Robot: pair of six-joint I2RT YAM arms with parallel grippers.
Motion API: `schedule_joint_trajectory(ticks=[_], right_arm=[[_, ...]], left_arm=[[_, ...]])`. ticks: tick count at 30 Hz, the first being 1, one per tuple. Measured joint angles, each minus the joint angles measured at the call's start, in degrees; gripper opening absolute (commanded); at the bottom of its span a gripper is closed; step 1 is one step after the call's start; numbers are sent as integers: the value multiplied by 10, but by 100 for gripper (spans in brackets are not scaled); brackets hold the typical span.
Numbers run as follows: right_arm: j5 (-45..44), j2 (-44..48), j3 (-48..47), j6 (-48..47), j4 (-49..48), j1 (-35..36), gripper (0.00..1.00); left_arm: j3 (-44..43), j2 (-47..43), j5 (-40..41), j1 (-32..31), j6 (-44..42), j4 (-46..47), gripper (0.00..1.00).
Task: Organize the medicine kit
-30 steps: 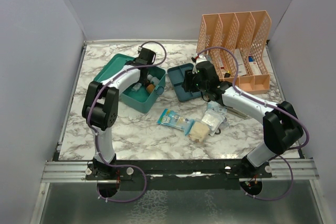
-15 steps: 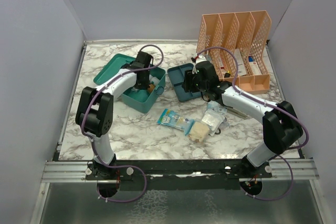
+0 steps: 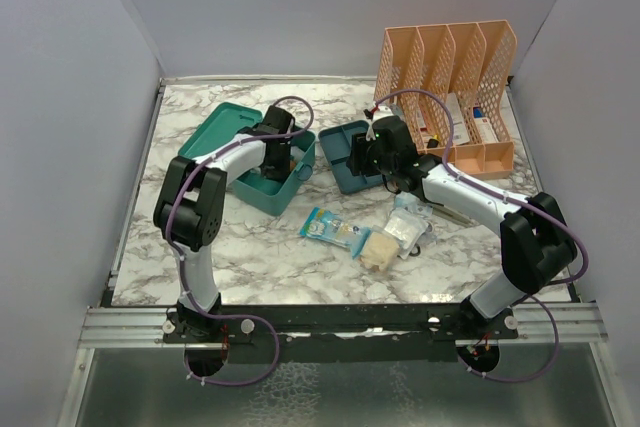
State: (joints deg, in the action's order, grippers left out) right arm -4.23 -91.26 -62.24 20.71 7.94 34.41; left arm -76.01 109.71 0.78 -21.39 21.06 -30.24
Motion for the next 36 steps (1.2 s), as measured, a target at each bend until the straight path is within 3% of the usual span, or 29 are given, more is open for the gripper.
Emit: schedule_joint_trajectory(ticks=[9, 17, 28, 31, 36], right_arm=[[0, 0, 0, 0, 0, 0, 46], [12, 0, 0, -17, 17, 0, 49], [170, 3, 6, -149, 65, 0, 58], [187, 5, 23, -186, 68, 12, 59], [206, 14, 71, -245, 71, 42, 59]], left_arm=[[-16, 7, -5, 0, 11, 33, 14], [1, -2, 9, 0, 13, 68, 26], [8, -91, 45, 3, -9, 42, 40], [-12, -108, 53, 3, -9, 42, 49], [-20, -134, 50, 3, -2, 58, 53]])
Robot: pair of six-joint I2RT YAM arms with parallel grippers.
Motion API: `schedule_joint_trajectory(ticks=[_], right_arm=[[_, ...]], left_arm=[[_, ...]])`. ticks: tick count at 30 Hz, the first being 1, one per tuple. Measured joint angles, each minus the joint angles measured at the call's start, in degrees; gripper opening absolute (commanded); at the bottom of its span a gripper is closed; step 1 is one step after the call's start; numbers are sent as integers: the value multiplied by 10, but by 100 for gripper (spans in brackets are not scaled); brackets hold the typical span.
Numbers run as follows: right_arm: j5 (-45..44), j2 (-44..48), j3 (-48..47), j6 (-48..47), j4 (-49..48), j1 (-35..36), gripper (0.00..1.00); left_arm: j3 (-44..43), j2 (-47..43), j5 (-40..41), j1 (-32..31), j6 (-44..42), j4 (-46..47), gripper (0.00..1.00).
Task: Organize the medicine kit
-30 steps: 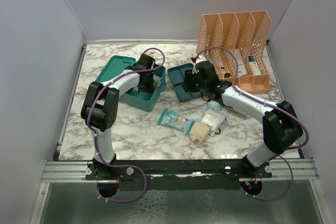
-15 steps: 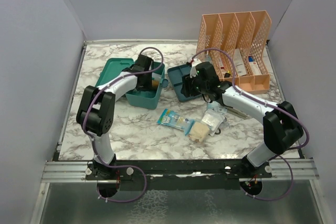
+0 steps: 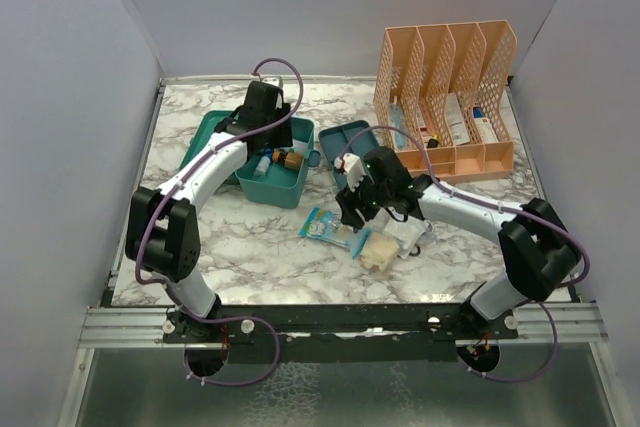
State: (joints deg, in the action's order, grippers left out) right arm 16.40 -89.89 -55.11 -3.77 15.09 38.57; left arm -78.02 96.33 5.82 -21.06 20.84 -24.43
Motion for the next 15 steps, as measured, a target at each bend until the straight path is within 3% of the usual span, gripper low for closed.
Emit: schedule_joint_trajectory(ticks=[9, 15], right_arm=[[17, 21, 46, -82, -3, 45, 59], [-10, -35, 16, -85, -3, 47, 55]], left_arm=[[0, -10, -44, 0, 31, 91, 56], [0, -10, -64, 0, 43, 133, 57]])
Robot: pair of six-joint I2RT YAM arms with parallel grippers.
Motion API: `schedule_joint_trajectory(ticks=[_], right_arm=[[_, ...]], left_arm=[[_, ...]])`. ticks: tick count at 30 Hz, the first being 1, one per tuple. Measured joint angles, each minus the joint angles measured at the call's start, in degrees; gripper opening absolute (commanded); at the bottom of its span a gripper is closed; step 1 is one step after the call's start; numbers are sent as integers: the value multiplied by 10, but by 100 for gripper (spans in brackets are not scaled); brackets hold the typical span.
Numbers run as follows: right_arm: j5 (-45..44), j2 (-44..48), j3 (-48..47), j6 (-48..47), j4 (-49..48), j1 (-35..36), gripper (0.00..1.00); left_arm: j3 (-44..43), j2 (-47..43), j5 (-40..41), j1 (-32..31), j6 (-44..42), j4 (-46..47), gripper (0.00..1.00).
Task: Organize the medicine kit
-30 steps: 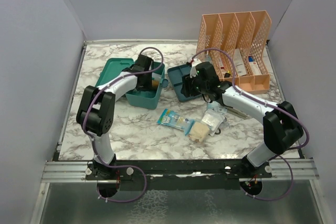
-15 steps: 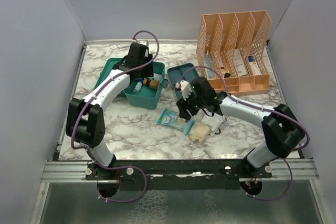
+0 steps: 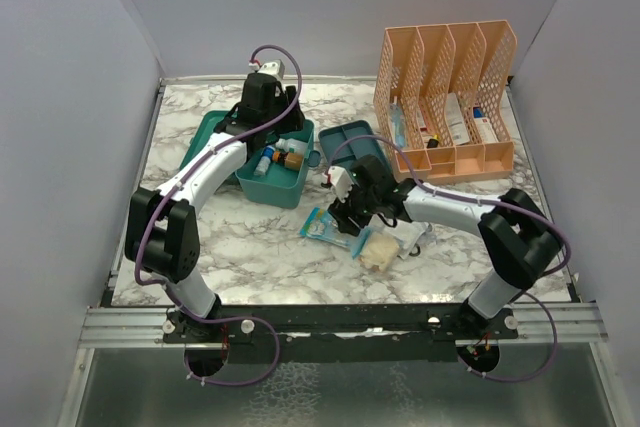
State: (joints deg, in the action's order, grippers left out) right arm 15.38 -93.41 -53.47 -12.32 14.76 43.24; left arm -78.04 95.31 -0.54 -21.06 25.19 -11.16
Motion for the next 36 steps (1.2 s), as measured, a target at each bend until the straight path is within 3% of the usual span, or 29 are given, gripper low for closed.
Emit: schedule_joint_trajectory(ticks=[2, 8, 13, 23, 29, 36], right_arm=[[-8, -19, -9, 0, 1, 1, 51], [-28, -46, -23, 0, 9, 2, 19], [-38, -44, -25, 1, 9, 3, 2], [-59, 20, 19, 32, -15, 3, 1], [-137, 103, 65, 107, -61, 3, 1], [-229, 154, 32, 154, -99, 3, 1]], left_arm=[[2, 0, -3, 0, 1, 12, 57], [30, -7, -6, 0, 2, 28, 58], [68, -57, 4, 2, 2, 25, 58], [91, -160, 68, 7, 10, -24, 68], [129, -195, 109, 11, 55, -102, 73], [208, -245, 125, 34, 110, -156, 62]])
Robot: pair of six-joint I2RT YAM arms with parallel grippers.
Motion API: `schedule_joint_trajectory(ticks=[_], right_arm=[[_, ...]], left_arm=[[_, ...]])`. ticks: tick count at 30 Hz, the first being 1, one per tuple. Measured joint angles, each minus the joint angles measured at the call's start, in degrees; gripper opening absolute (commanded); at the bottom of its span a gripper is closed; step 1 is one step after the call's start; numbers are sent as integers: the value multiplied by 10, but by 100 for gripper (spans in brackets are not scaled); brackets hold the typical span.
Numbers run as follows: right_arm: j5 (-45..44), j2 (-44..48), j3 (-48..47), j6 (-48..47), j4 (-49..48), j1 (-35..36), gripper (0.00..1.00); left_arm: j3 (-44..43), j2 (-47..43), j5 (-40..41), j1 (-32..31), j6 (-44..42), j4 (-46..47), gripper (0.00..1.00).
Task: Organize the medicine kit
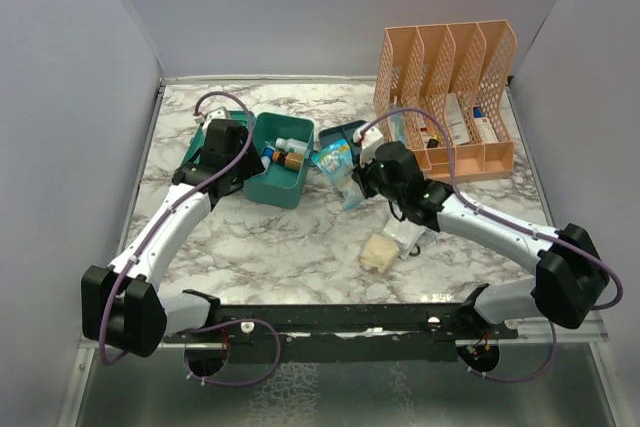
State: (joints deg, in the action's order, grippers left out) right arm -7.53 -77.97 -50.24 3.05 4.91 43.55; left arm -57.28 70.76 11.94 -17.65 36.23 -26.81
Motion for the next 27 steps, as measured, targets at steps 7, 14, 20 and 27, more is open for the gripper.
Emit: schedule_joint_trajectory(ticks=[7, 14, 20, 27], right_arm=[[3, -19, -116, -5, -53, 0, 1], [83, -105, -221, -18, -84, 0, 1], [163, -188, -291, -21, -84, 1, 1], [212, -265, -361, -32, -64, 17, 1]], left_arm=[[39, -6, -14, 38, 20, -3, 43], [58, -6, -40, 56, 24, 10, 21], [66, -6, -44, 61, 10, 31, 10], [70, -6, -50, 63, -63, 52, 7]])
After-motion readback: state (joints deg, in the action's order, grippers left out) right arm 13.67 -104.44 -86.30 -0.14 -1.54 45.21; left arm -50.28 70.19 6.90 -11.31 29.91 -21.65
